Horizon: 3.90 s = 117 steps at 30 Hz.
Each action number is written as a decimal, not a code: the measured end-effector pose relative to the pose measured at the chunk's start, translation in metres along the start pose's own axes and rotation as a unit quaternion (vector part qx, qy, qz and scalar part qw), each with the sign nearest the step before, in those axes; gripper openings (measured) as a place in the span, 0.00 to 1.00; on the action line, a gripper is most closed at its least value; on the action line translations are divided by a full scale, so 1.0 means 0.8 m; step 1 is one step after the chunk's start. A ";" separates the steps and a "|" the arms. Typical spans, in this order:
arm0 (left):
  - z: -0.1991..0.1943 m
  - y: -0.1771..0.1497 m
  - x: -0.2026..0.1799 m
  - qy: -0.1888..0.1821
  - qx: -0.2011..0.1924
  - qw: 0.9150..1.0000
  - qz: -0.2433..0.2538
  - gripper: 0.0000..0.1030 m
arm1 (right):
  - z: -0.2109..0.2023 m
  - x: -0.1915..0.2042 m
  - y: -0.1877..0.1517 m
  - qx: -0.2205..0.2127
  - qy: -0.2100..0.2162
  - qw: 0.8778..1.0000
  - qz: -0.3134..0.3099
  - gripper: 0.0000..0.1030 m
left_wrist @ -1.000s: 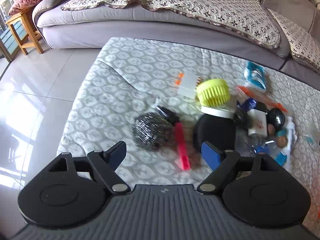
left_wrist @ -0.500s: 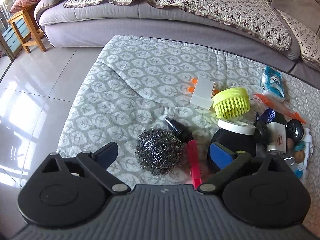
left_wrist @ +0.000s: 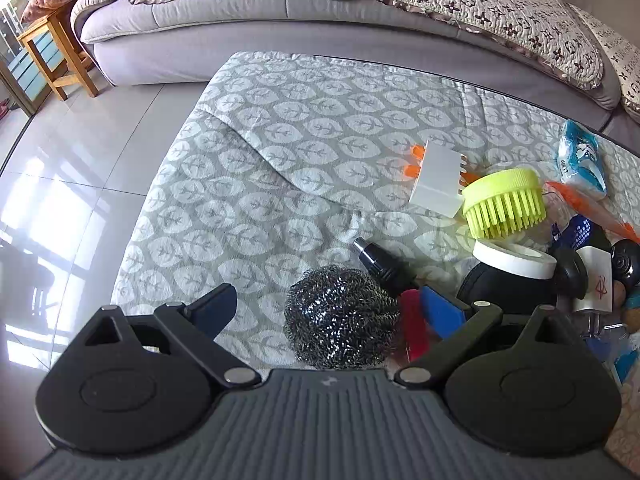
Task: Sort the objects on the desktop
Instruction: 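Close left tool on steel wool scrubber while right tool grasps clear paperclip box, then carry scrubber and paperclip box over the cardboard box, then lower both items into the box and open both tools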
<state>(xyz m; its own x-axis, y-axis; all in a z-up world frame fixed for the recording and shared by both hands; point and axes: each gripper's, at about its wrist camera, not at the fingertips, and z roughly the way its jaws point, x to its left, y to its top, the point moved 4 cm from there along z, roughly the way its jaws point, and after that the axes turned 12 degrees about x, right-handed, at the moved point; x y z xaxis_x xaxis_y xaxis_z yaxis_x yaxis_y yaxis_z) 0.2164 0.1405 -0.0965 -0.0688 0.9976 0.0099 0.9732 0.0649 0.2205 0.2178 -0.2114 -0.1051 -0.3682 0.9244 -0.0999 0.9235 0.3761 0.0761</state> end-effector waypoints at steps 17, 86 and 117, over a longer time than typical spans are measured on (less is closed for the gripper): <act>-0.012 -0.012 0.000 -0.045 0.013 0.999 0.010 0.49 | -0.002 0.004 -0.005 -0.009 0.012 1.000 0.016 0.91; -0.235 -0.185 -0.467 -0.132 -0.122 0.913 0.367 0.39 | -0.184 -0.279 -0.338 -0.125 -0.024 0.974 0.186 0.48; -0.150 -0.141 -0.512 -0.094 -0.061 0.939 0.327 0.41 | -0.109 -0.335 -0.299 -0.109 -0.006 0.967 0.232 0.48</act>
<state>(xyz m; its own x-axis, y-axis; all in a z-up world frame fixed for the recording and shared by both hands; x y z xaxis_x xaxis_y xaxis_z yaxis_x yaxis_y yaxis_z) 0.1086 -0.2783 -0.0084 0.5848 0.8111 0.0117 0.7615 -0.5539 0.3366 0.0861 -0.5432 -0.0103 0.0829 0.9964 -0.0154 0.9438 -0.0736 0.3221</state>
